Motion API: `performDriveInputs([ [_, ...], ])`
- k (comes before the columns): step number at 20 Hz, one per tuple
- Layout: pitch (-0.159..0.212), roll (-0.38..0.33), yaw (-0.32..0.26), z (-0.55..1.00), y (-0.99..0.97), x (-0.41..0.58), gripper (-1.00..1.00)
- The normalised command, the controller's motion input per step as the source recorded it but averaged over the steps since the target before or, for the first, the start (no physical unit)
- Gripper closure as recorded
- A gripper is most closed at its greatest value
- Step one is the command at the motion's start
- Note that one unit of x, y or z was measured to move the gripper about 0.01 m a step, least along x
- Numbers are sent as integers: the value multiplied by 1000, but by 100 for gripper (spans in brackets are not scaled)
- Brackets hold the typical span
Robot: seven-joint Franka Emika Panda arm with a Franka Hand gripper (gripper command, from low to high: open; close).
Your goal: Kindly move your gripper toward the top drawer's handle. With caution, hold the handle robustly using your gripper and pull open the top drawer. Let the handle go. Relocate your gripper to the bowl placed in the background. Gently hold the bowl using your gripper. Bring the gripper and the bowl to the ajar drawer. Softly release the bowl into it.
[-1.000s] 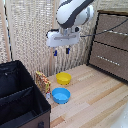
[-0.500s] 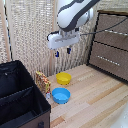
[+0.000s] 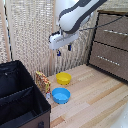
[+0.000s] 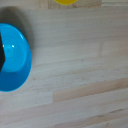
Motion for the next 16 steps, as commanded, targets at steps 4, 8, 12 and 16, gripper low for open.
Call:
performDriveInputs([
  [4,-14,-324,159,16,-16,59,-100],
  [8,0,-355,128,69,0,151,-100],
  [12,2,-375,119,59,0,126,-100],
  [16,0,-375,124,56,0,106,-100],
])
